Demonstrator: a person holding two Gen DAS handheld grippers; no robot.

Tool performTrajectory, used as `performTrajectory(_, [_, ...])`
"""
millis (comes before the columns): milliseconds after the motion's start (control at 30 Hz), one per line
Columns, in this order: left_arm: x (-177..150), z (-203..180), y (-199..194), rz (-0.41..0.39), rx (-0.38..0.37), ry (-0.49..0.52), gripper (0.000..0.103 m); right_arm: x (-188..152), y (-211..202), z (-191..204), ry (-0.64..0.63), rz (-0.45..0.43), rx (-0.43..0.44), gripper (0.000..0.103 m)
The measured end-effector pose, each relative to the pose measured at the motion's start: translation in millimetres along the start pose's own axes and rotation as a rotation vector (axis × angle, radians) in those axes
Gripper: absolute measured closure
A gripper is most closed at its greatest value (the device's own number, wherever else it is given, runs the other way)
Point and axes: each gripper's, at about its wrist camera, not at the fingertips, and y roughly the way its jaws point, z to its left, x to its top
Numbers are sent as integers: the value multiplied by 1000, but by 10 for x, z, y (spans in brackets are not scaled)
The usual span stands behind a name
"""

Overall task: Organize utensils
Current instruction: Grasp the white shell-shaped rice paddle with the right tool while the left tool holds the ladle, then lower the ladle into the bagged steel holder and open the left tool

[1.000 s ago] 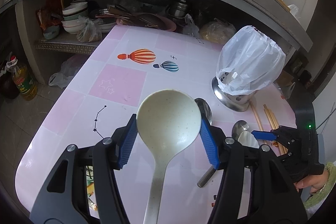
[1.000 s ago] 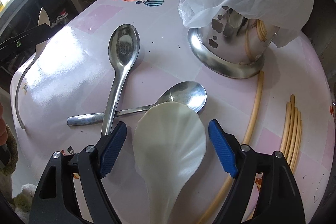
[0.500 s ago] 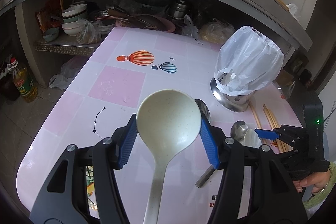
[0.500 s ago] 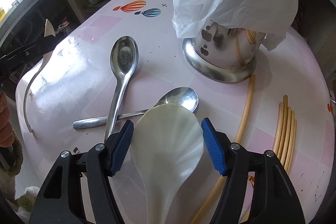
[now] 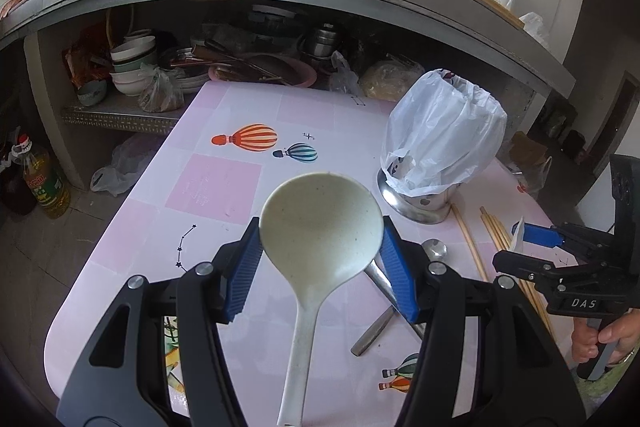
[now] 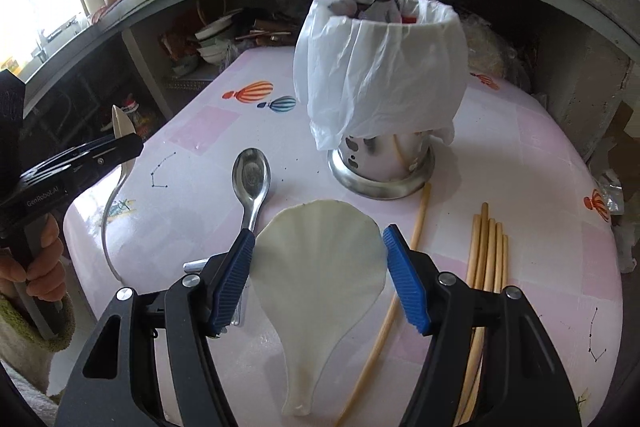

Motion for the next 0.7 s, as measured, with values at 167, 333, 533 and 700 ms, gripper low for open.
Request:
performTrajectory(167, [21,-108,-103,-26,-12,25,48,-18,-208,-84,36,-54,1,39])
performTrajectory(333, [70,-191,-168,-41,-13,41,48,-13,-271,-121,59,-88,7,39])
performTrajectory(533, [147,-305,-252,-67,-11,63,48,12,-360,-188,77,-125,18,39])
performTrajectory(700, [220,-404,-313,-83,-12,84,48,37,-437,-223,87,-152,28,39])
